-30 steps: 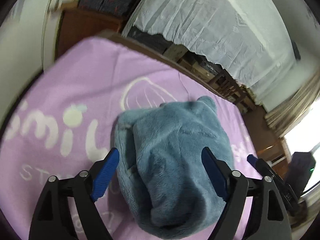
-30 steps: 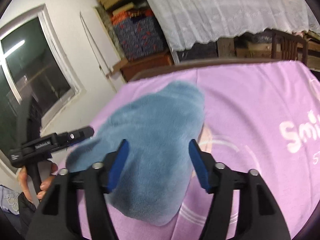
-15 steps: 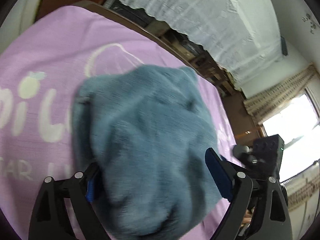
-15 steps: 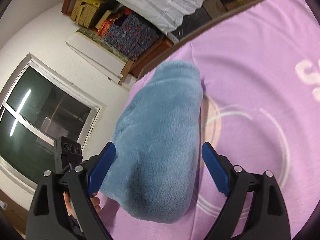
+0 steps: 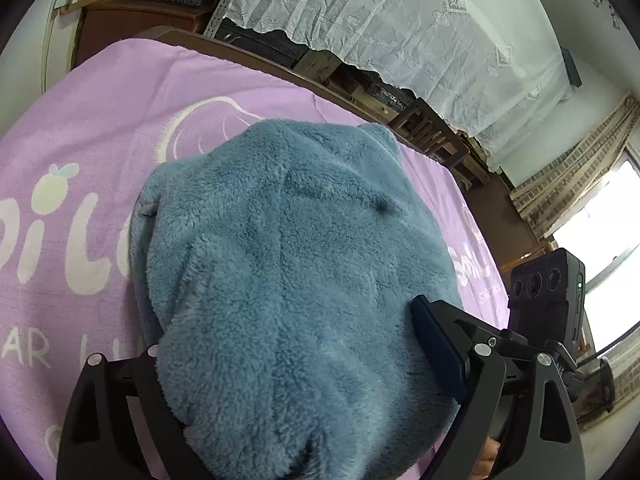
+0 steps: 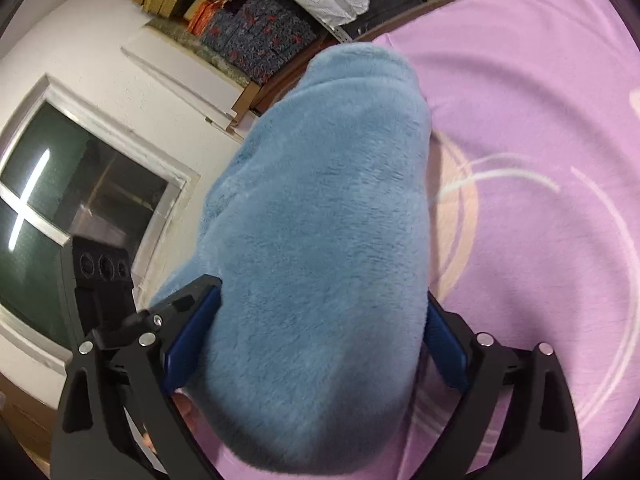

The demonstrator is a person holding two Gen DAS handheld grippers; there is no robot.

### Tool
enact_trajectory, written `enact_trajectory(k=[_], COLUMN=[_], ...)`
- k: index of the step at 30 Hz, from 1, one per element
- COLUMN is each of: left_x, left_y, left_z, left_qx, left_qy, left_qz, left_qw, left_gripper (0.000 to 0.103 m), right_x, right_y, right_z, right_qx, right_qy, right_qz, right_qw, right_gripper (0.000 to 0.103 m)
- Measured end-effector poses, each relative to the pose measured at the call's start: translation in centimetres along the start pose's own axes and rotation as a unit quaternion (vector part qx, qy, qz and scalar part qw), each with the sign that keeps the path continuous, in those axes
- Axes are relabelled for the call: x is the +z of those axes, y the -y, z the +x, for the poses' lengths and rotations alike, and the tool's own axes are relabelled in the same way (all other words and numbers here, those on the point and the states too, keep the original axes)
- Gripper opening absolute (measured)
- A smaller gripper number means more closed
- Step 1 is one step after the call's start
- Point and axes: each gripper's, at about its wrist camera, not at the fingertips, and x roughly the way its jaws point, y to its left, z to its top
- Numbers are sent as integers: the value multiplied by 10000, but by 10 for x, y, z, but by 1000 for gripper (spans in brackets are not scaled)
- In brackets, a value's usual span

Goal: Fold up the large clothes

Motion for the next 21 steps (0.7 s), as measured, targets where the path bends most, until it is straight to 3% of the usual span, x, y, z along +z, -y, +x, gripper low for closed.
enact_trajectory(k=[3,9,21], left_x=[-2,-6,-7], left_y=[0,8,3], left_z=[-1,-4,0], left_qx=[7,119,76], left_qy=[47,94,124], left_qz=[-50,103,51], left_qw=[10000,9998,9999], left_gripper=[90,87,86], right_x=[1,0,-2], right_y=[1,2,4], right_z=[2,-3,0], right_qx=[3,204,163], right_qy=[39,72,101], right_qz=[-25,97,92], right_qw=[10000,9997,9998], right_gripper=[91,74,77])
